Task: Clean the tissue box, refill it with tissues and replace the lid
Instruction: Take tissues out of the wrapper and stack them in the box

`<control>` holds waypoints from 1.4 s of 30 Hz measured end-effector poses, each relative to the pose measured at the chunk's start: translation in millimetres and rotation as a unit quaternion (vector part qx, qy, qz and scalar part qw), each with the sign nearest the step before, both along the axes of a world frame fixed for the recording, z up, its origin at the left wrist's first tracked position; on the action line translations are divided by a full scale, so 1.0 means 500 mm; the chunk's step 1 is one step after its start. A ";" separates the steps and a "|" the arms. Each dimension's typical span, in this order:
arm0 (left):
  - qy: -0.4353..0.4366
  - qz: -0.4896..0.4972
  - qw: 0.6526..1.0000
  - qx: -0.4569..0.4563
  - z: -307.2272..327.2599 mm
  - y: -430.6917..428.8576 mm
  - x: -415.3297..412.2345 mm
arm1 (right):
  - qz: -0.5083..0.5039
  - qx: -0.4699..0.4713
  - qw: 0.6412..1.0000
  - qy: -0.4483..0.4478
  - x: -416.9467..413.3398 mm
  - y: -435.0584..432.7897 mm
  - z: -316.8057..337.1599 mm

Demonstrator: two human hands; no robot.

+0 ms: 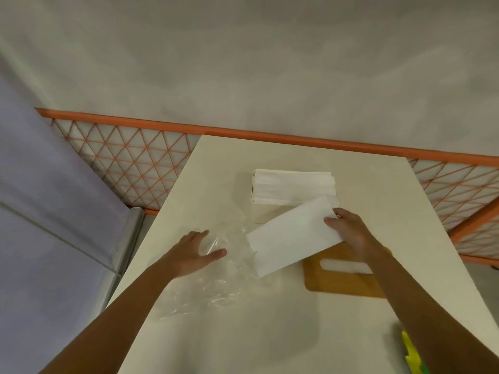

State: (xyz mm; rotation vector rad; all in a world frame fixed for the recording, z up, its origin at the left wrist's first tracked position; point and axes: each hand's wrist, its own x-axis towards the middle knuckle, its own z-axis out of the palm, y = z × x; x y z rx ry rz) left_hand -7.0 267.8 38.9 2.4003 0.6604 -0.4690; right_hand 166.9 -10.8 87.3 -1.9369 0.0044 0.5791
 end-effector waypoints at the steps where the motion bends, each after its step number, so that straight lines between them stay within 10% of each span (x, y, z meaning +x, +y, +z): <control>1: -0.024 0.011 1.000 0.005 0.009 -0.003 0.018 | -0.010 0.009 1.000 -0.007 0.010 -0.012 0.018; 7: -0.181 0.088 0.977 -0.068 0.088 -0.070 0.140 | -0.072 0.081 0.994 -0.034 0.067 -0.058 0.101; 15: -0.175 0.151 0.947 -0.223 0.139 -0.152 0.266 | -0.097 0.157 0.983 0.019 0.104 -0.036 0.079; 37: -0.135 0.060 0.979 0.140 0.032 -0.081 0.394 | -0.013 -0.139 0.971 -0.194 0.221 0.059 -0.089; 42: -0.204 -0.038 0.949 0.235 0.045 -0.092 0.393 | 0.088 -0.246 0.897 -0.357 0.227 0.058 -0.092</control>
